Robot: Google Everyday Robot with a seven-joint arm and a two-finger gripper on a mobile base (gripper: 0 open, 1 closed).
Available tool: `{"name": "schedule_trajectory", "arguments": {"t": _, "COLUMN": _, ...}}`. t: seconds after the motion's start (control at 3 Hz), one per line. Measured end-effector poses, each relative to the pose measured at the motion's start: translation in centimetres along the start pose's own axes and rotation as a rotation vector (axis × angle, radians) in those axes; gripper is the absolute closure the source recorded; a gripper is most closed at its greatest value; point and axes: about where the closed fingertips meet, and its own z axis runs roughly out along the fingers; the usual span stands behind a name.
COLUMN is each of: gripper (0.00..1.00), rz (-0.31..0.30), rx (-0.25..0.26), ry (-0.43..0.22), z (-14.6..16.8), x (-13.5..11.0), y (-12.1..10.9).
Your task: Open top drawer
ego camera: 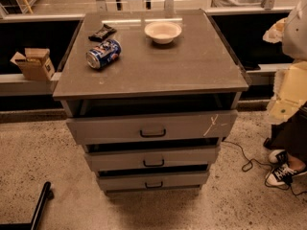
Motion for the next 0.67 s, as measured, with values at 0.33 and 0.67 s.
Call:
{"name": "schedule_trajectory", "arguments": {"t": 0.33, "gripper": 0.00, "rz": -0.001, "rx": 0.002, "ry": 0.000, "z": 0.0, "x": 0.0, "y": 0.0}}
{"name": "schedule_trajectory", "arguments": {"t": 0.67, "gripper": 0.00, "rz": -0.031, "rx": -0.018, "ry": -0.009, "z": 3.2, "x": -0.1, "y": 0.3}}
